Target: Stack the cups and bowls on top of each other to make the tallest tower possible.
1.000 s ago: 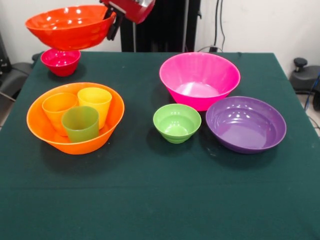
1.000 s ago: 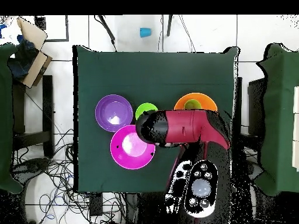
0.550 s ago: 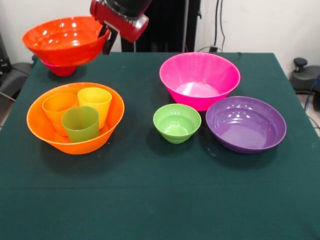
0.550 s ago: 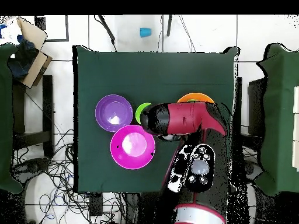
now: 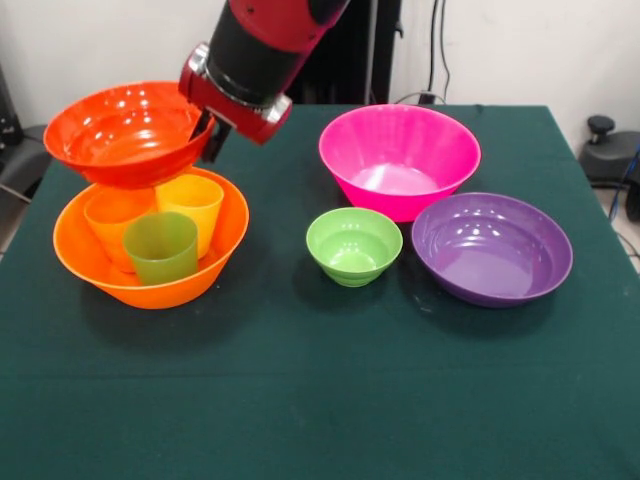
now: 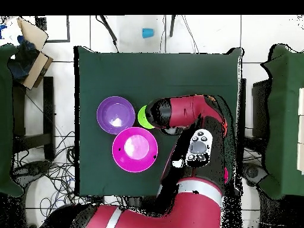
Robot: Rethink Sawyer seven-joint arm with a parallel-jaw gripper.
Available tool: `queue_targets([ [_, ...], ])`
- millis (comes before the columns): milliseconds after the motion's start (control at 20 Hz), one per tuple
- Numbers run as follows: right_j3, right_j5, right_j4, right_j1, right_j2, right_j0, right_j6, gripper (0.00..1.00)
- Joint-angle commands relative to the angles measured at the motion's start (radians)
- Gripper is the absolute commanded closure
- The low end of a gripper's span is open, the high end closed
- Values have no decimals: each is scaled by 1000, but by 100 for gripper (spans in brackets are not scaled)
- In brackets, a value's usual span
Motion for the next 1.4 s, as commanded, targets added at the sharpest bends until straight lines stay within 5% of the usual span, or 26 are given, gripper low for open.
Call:
queue_targets([
  [50,-155,97,-23,91,24,33,49,100],
  [850,-171,87,20,119,-13,59,64,100],
  [1400,-42,-1,55,98,12,38,82,100],
])
